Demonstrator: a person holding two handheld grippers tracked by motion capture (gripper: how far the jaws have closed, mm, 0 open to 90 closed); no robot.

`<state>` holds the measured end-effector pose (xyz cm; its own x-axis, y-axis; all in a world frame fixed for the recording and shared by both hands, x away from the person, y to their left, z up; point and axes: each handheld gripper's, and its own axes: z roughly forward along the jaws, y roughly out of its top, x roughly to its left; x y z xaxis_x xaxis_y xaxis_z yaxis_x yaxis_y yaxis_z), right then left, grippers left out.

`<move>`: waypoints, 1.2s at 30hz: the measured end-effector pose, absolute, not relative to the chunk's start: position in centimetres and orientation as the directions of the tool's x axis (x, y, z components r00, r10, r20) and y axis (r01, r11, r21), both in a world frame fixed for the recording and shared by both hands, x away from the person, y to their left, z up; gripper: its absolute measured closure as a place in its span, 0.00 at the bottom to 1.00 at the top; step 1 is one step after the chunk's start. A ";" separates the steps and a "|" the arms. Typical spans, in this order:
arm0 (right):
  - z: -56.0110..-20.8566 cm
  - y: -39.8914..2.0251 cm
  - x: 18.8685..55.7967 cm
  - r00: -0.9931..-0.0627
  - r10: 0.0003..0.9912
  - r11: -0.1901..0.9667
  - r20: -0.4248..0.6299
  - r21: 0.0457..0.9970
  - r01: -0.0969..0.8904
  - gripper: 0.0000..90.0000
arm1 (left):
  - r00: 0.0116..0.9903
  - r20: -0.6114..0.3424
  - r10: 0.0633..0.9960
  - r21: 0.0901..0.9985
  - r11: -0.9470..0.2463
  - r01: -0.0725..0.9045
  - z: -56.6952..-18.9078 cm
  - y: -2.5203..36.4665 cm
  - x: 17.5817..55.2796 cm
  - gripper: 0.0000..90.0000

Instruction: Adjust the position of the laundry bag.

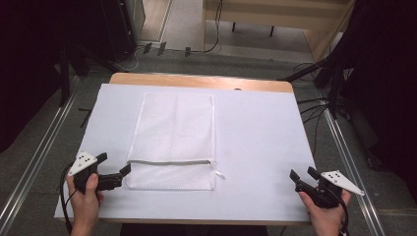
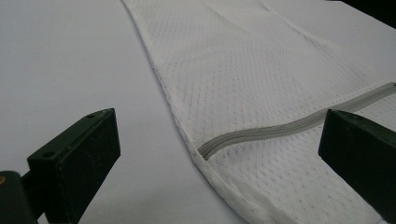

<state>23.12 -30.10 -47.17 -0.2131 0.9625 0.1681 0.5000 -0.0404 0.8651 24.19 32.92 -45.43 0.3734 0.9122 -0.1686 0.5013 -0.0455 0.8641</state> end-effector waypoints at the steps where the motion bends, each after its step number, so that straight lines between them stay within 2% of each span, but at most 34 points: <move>1: -47.0 -29.8 23.1 -0.217 0.963 -0.030 0.158 0.867 0.497 0.38 | 0.373 -0.170 0.912 0.864 -0.044 0.502 -45.4 32.9 24.2 0.00; 5: -46.3 -28.2 22.9 -0.283 0.948 0.005 0.142 0.887 0.462 0.56 | 0.373 -0.167 0.913 0.864 -0.047 0.501 -45.4 32.7 24.2 0.00; 9: -45.3 -26.2 23.5 -0.331 0.933 0.026 0.144 0.887 0.461 0.62 | 0.382 -0.137 0.914 0.862 -0.080 0.501 -45.4 32.5 24.2 0.00; 15: -44.7 -23.3 25.3 -0.380 0.913 0.073 0.145 0.860 0.504 0.61 | 0.380 -0.154 0.912 0.859 -0.066 0.508 -45.4 32.6 24.2 0.00; 16: -44.5 -22.0 26.4 -0.387 0.904 0.057 0.183 0.845 0.532 0.65 | 0.383 -0.160 0.910 0.855 -0.066 0.515 -45.5 32.6 24.3 0.00; 19: -44.3 -20.8 27.4 -0.417 0.880 0.048 0.227 0.831 0.554 0.66 | 0.382 -0.160 0.910 0.858 -0.063 0.510 -45.5 32.5 24.4 0.00; 23: -44.0 -17.8 29.4 -0.452 0.861 0.089 0.233 0.806 0.586 0.70 | 0.385 -0.165 0.908 0.860 -0.059 0.507 -45.3 32.6 24.4 0.00; 28: -43.6 -13.5 33.0 -0.439 0.832 0.086 0.340 0.702 0.707 0.73 | 0.383 -0.180 0.906 0.860 -0.044 0.509 -45.3 32.7 24.4 0.00; 33: -43.8 -11.2 34.7 -0.438 0.831 0.126 0.342 0.651 0.748 0.75 | 0.384 -0.182 0.905 0.862 -0.041 0.505 -45.2 32.8 24.4 0.00; 36: -44.1 -9.8 35.5 -0.454 0.833 0.168 0.317 0.637 0.752 0.72 | 0.384 -0.190 0.904 0.863 -0.033 0.504 -45.1 32.9 24.4 0.00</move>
<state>35.47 -9.81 -44.09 -0.4540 0.8328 0.3166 0.7523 0.1680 0.6370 24.44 32.94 -45.12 0.3841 0.9036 -0.1895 0.5038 -0.0331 0.8632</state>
